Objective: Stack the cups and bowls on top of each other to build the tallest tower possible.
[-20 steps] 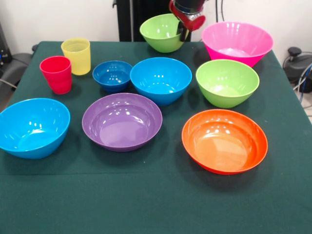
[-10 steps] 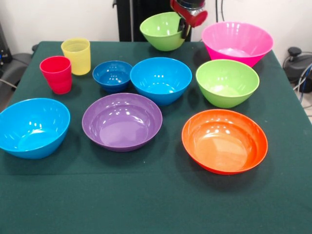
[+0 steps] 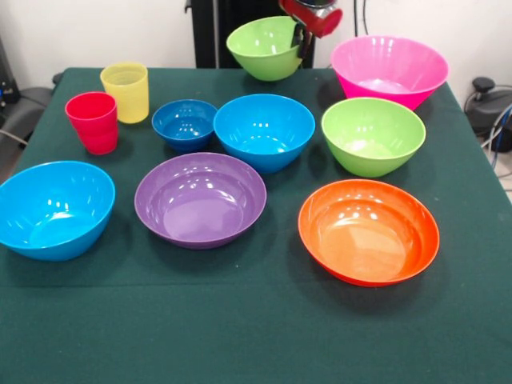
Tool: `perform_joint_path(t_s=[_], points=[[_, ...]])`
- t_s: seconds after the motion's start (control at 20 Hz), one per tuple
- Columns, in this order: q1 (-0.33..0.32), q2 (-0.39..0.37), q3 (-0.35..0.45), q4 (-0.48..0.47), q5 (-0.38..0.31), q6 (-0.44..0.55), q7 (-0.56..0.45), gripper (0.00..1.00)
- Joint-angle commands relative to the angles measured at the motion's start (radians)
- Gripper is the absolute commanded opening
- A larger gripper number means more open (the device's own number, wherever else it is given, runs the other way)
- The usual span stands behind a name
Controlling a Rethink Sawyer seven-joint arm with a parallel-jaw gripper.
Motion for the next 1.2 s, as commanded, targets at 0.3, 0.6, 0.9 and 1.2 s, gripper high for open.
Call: perform_joint_path(t_s=[0.3,0.6,0.9,1.2], points=[[-0.097,0.034,0.093,0.005,-0.217,0.004,-0.035,0.0],[-0.128,0.038,0.118,0.001,-0.311,-0.003,-0.025,0.0],[-0.124,0.04,0.137,-0.012,-0.366,0.002,-0.006,0.0],[-0.139,0.023,0.155,-0.021,-0.432,0.014,-0.025,0.0]])
